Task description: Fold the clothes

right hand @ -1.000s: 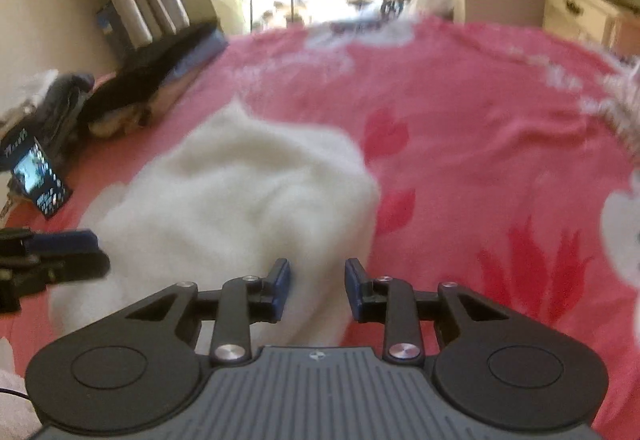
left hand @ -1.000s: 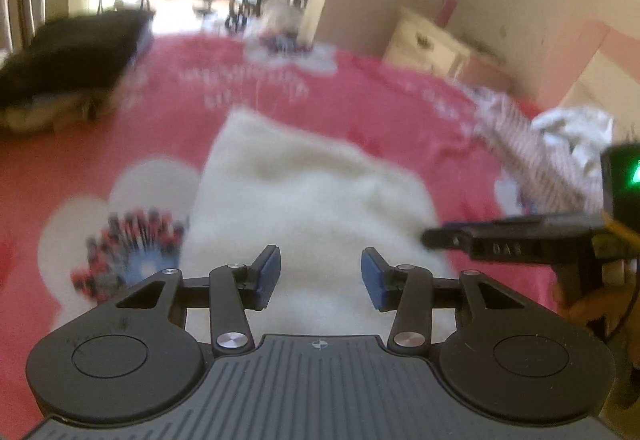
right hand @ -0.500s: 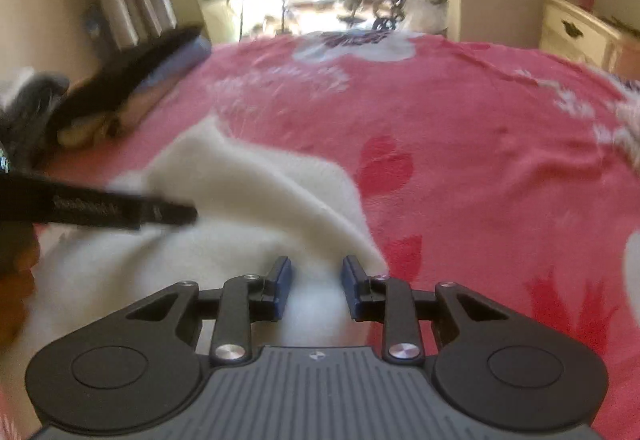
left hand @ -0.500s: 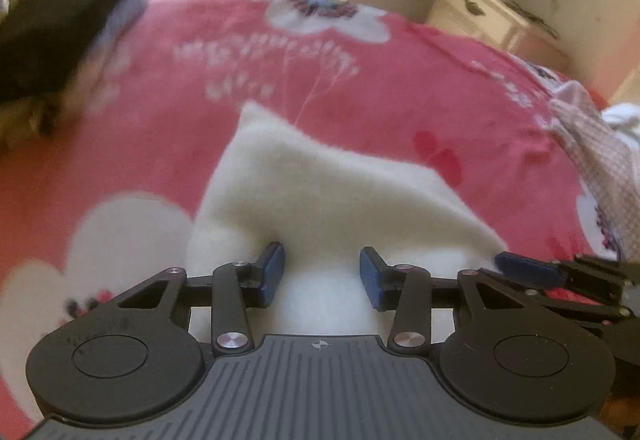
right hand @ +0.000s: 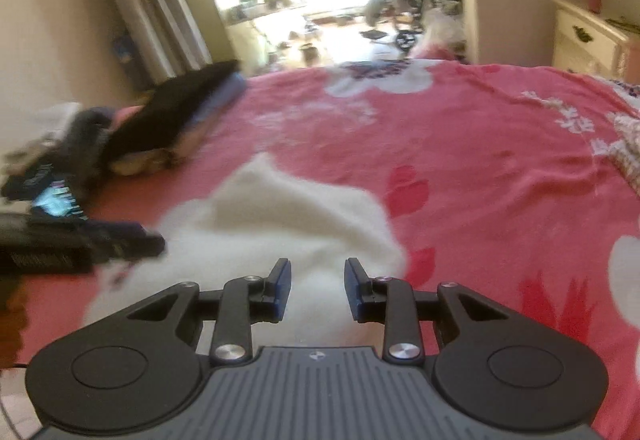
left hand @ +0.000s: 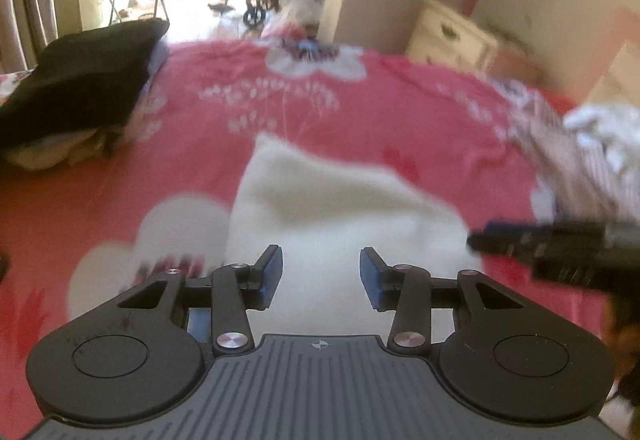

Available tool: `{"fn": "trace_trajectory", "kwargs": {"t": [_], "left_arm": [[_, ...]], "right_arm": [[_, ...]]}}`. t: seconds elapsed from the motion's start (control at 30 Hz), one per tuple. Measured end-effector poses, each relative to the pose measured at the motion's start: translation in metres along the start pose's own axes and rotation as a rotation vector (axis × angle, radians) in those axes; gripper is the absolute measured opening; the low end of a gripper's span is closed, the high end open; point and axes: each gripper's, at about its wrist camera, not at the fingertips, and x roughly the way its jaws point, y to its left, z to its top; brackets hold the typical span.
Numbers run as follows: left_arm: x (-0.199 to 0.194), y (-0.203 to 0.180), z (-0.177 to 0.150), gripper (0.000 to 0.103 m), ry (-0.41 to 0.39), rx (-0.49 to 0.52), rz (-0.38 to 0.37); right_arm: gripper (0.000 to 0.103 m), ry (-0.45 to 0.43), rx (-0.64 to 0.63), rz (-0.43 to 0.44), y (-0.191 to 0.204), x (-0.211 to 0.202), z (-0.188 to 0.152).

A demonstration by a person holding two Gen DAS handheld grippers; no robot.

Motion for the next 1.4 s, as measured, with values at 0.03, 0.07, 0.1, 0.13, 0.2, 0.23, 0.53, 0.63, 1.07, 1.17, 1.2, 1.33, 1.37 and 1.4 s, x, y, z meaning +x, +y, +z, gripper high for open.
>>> {"fn": "trace_trajectory", "kwargs": {"t": [0.03, 0.07, 0.1, 0.13, 0.2, 0.23, 0.53, 0.63, 1.07, 1.17, 1.2, 1.33, 1.37, 1.4], "left_arm": [[-0.004, -0.004, -0.01, 0.042, 0.036, 0.008, 0.015], [-0.006, -0.007, -0.02, 0.042, 0.057, 0.015, 0.032], [-0.005, -0.011, -0.03, 0.043, 0.067, 0.021, 0.05], [-0.005, -0.014, -0.039, 0.043, 0.076, 0.026, 0.068], [0.001, -0.022, -0.044, 0.045, 0.081, 0.04, 0.099], [0.004, -0.025, -0.044, 0.046, 0.082, 0.048, 0.114], [0.007, -0.021, -0.032, 0.049, 0.146, -0.035, 0.135], [0.008, -0.024, -0.032, 0.049, 0.153, -0.037, 0.137], [0.012, -0.031, -0.031, 0.049, 0.169, 0.0, 0.175], [0.012, -0.034, -0.031, 0.049, 0.176, 0.014, 0.181], [0.012, -0.035, -0.031, 0.049, 0.176, 0.018, 0.184], [0.013, -0.035, -0.03, 0.049, 0.181, 0.023, 0.186], [0.013, -0.036, -0.03, 0.049, 0.183, 0.026, 0.188], [0.013, -0.036, -0.03, 0.049, 0.184, 0.028, 0.189]], "right_arm": [[0.032, 0.015, -0.005, 0.023, 0.007, -0.007, -0.005], [0.032, 0.046, -0.014, 0.033, 0.012, -0.007, -0.012], [0.032, 0.087, -0.024, 0.034, 0.017, -0.003, -0.02], [0.032, 0.128, -0.034, 0.035, 0.022, 0.002, -0.028], [0.032, 0.187, -0.068, 0.02, 0.031, 0.014, -0.046], [0.032, 0.192, -0.082, 0.004, 0.033, 0.019, -0.049], [0.031, 0.165, -0.067, 0.021, 0.047, -0.018, -0.034], [0.031, 0.205, -0.082, 0.023, 0.049, -0.009, -0.047], [0.031, 0.212, -0.106, -0.079, 0.046, -0.005, -0.049], [0.035, 0.243, -0.05, -0.068, 0.032, 0.011, -0.06], [0.035, 0.242, -0.03, -0.06, 0.029, 0.013, -0.061], [0.035, 0.247, -0.018, -0.054, 0.027, 0.013, -0.059], [0.035, 0.247, -0.021, -0.055, 0.027, 0.013, -0.059], [0.035, 0.247, -0.024, -0.055, 0.027, 0.013, -0.059]]}}
